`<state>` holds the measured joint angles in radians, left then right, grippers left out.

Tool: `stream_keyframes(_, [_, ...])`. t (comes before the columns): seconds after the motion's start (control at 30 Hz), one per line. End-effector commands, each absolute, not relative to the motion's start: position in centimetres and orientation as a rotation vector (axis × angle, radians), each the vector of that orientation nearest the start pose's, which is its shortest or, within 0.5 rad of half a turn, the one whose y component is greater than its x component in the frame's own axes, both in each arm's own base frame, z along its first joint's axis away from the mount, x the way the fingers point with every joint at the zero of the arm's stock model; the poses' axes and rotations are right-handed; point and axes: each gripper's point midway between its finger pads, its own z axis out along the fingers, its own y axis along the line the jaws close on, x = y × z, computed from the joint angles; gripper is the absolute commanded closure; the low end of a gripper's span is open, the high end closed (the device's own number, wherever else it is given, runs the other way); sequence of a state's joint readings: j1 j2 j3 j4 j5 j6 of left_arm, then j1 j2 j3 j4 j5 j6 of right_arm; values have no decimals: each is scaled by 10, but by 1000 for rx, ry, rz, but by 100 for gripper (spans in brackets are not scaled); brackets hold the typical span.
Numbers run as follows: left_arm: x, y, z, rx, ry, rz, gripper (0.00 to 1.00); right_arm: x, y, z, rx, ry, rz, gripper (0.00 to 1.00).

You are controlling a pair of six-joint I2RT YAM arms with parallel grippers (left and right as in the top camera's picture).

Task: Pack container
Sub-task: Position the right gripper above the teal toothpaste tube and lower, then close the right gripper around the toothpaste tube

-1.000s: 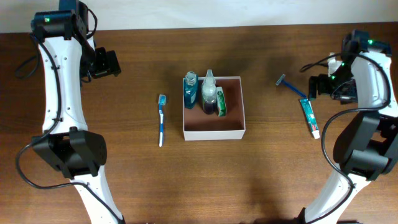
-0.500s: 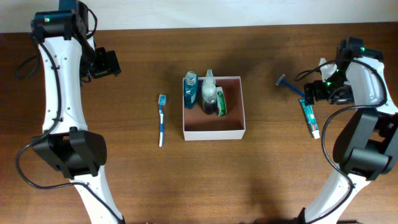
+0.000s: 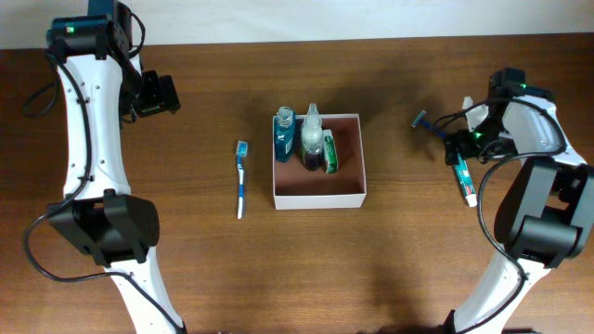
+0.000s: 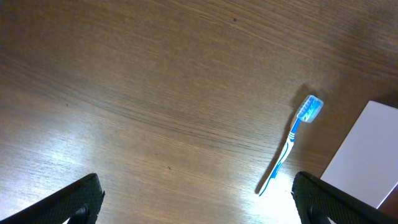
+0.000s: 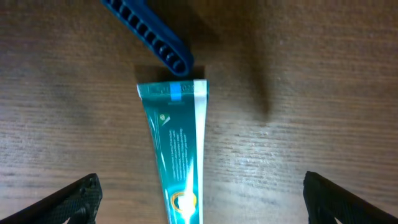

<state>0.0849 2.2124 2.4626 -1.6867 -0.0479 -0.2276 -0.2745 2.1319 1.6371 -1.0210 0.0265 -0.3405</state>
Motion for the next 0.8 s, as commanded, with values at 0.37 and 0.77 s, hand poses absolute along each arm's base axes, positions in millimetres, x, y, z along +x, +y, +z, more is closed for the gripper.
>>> stream_keyframes(0.37, [428, 45, 207, -478, 2954, 45, 1, 412, -110, 23, -119, 3047, -20, 1])
stream_keyframes(0.77, [428, 45, 207, -478, 2954, 45, 1, 404, -100, 16, -105, 3067, 57, 1])
